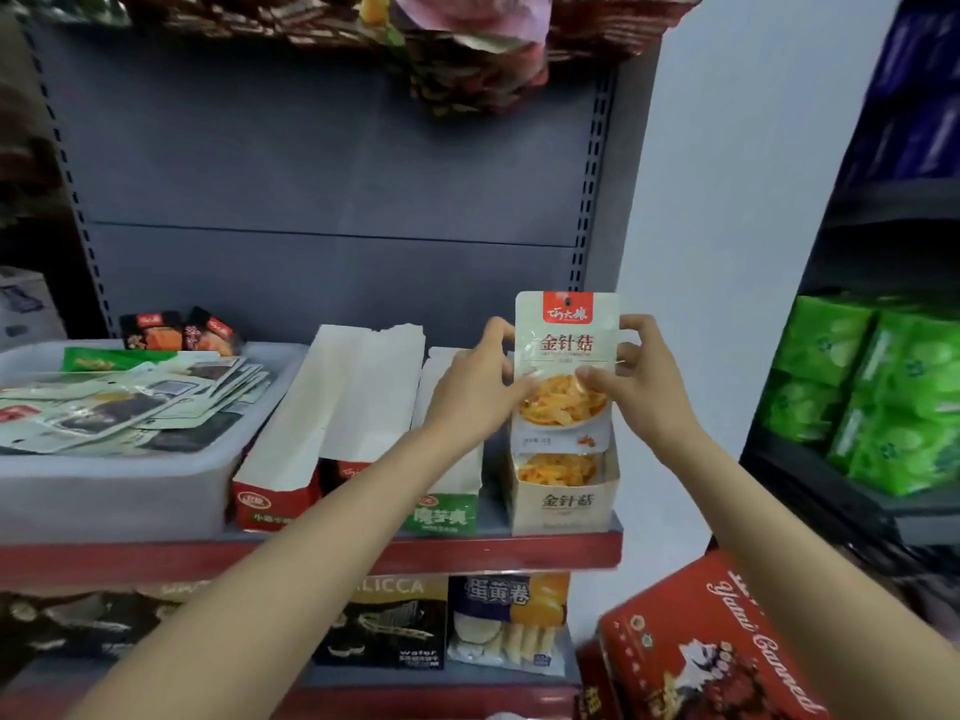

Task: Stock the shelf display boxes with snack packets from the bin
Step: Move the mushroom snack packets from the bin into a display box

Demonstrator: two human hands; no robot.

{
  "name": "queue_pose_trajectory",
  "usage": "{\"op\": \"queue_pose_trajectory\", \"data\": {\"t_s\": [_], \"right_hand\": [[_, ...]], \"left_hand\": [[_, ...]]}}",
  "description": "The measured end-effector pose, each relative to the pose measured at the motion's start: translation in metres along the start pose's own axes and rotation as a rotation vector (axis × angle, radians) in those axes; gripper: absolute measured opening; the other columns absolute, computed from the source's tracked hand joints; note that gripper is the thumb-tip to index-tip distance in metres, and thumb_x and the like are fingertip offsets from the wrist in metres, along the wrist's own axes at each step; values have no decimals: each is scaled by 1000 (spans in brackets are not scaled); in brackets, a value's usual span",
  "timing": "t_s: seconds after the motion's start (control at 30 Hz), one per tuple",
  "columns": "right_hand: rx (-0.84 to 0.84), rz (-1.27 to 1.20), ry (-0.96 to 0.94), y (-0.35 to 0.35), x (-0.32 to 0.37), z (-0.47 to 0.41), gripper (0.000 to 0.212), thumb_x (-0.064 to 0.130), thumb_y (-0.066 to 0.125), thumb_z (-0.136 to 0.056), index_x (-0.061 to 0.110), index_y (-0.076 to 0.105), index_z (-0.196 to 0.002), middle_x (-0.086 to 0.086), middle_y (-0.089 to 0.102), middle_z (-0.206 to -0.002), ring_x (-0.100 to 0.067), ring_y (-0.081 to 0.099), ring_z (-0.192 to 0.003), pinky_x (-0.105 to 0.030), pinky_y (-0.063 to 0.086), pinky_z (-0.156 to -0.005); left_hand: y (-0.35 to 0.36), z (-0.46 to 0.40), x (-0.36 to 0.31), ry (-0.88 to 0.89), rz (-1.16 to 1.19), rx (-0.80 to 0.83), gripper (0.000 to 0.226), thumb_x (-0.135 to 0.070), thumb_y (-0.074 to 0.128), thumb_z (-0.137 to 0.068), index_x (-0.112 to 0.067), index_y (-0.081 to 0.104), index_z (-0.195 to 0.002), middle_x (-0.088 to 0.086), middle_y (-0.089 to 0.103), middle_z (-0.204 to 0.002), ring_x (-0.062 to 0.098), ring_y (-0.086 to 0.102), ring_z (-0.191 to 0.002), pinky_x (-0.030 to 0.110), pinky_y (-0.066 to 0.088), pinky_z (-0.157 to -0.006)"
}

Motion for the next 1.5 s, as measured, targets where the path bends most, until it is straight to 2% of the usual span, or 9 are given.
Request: {"op": "queue_pose_trajectory", "data": {"t_s": [0.17, 0.3, 0.47, 0.67, 0.87, 1.03, 1.2, 1.33, 1.5], "right_hand": [[45, 123, -35, -2, -6, 2, 68, 5, 71, -80, 23, 31, -132, 15, 56, -94, -9, 60, -88, -9, 47, -56], [145, 308, -44, 15, -12, 8, 101, 3, 77, -72, 28, 13, -147, 0, 49, -120, -15, 55, -106, -23, 50, -78], [191, 489, -74, 24, -18, 13, 83, 6, 77, -72, 19, 31, -139, -3, 30, -127, -17, 39, -120, -16, 38, -86], [263, 778, -58, 35, -20, 17, 80, 16, 76, -75, 13, 27, -139, -7, 21, -141, -22, 26, -132, -32, 42, -99], [144, 694, -258, 51, 20, 26, 66, 18, 66, -85, 17, 32, -141, -3, 27, -143, -19, 24, -134, -30, 35, -104], [234, 513, -352, 116, 62, 32, 43, 20, 56, -91, 17, 45, -133, -1, 47, -131, -15, 44, -121, -24, 35, -97], [382, 387, -375, 213, 99, 35, 42, 17, 53, -92, 12, 46, -133, -6, 50, -131, -19, 44, -123, -28, 35, -101], [487, 331, -394, 286, 129, 44, 46, 13, 55, -91, 6, 44, -135, -11, 47, -135, -24, 40, -127, -24, 28, -100], [661, 358, -342, 373, 138, 48, 63, 15, 58, -86, 10, 31, -143, -13, 40, -142, -28, 39, -130, -33, 34, -104]], "left_hand": [[12, -1, 6, -56, -158, 26, 30, -30, 68, -85, -22, 42, -99, -7, 67, -87, 12, 63, -76, 30, 48, -60], [9, 0, 6, -58, -228, -49, 49, -25, 71, -82, -21, 39, -118, -4, 62, -107, 15, 61, -86, 29, 48, -66], [18, 7, 0, 11, -407, -8, 56, -28, 68, -85, -22, 37, -132, -1, 44, -127, 13, 51, -108, 10, 28, -57], [19, 9, 4, 33, -506, 7, 59, -28, 70, -84, -21, 41, -134, 1, 41, -133, 17, 45, -117, 22, 38, -77], [-9, 18, 3, 85, -365, -64, 45, -28, 60, -90, -21, 45, -131, -1, 46, -133, 17, 43, -121, 31, 40, -97], [-81, 46, 36, 74, -277, -210, 21, -22, 56, -89, -21, 56, -110, -6, 57, -112, 15, 52, -104, 38, 44, -90], [-184, 77, 102, -59, -375, -351, 14, -12, 59, -86, -13, 61, -100, 2, 61, -98, 24, 57, -95, 38, 45, -84], [-250, 98, 164, -251, -495, -279, 36, -15, 64, -86, -7, 58, -121, 15, 60, -121, 31, 54, -113, 36, 40, -94], [-292, 126, 235, -448, -503, -49, 74, -37, 68, -84, -14, 33, -145, 9, 37, -149, 26, 40, -132, 33, 32, -105]]}}
Point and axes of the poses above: each hand's wrist, its own z-axis away from the middle knuckle, its own y-axis out of the palm, x = y × z, the point moved 10 cm from there along -z, towards the middle knuckle
